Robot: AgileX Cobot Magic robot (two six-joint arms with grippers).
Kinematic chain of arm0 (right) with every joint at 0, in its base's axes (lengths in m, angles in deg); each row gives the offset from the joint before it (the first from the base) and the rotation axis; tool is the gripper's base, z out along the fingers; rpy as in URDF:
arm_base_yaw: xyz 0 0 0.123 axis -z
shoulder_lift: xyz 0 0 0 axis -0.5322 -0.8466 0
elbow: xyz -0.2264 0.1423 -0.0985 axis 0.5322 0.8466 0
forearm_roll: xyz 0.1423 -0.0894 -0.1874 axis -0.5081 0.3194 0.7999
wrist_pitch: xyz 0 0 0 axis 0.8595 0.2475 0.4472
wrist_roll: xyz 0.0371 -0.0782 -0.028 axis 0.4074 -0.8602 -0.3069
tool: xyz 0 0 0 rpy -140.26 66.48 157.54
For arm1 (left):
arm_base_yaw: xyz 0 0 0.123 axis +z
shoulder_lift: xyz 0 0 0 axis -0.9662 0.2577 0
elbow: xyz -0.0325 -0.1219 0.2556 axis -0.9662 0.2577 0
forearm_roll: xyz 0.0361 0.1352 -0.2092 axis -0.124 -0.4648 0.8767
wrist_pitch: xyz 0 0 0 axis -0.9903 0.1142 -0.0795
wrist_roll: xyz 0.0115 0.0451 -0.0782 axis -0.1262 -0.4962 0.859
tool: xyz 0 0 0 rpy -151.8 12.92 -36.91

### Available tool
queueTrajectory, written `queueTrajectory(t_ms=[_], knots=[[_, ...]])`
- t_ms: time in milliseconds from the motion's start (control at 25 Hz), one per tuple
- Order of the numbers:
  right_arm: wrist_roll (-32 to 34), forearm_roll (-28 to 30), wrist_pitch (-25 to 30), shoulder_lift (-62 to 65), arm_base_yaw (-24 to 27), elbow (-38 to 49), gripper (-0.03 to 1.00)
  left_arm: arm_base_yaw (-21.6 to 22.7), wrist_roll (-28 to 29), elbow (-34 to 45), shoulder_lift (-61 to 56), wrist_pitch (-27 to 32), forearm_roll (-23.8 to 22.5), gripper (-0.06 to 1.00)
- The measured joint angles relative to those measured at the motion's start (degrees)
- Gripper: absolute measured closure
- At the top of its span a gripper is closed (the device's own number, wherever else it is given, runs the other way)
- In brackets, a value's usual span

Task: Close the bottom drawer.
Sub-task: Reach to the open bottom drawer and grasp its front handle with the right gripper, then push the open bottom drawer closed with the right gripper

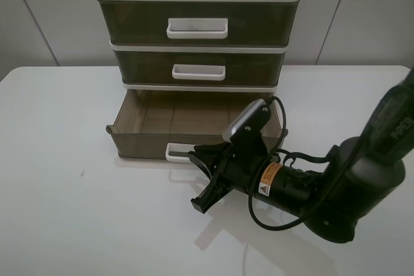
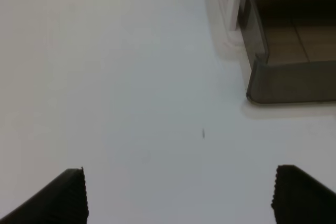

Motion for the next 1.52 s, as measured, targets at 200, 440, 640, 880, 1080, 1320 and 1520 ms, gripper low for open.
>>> queueTrajectory(t_ms=[200,440,640,880,1080,1320,1520], knots=[[0.06,-2.53,-0.05,-0.09,0.0,-1.43,0.95,0.0,0.0,0.0,0.0,0.0,0.0,0.23],[0.12,-3.2,1.4,-0.29,0.0,-3.81,0.95,0.0,0.0,0.0,0.0,0.0,0.0,0.23],[0.17,-6.9,1.67,-0.29,0.0,-3.87,0.95,0.0,0.0,0.0,0.0,0.0,0.0,0.23],[0.17,-13.81,2.07,-0.47,0.0,-4.0,0.95,0.0,0.0,0.0,0.0,0.0,0.0,0.23],[0.17,-14.73,6.14,-0.47,0.0,-7.17,0.95,0.0,0.0,0.0,0.0,0.0,0.0,0.23],[0.17,-18.68,10.14,-0.51,0.0,-10.82,0.95,0.0,0.0,0.0,0.0,0.0,0.0,0.23],[0.8,-22.76,11.48,-0.62,0.0,-12.41,0.95,0.0,0.0,0.0,0.0,0.0,0.0,0.23]])
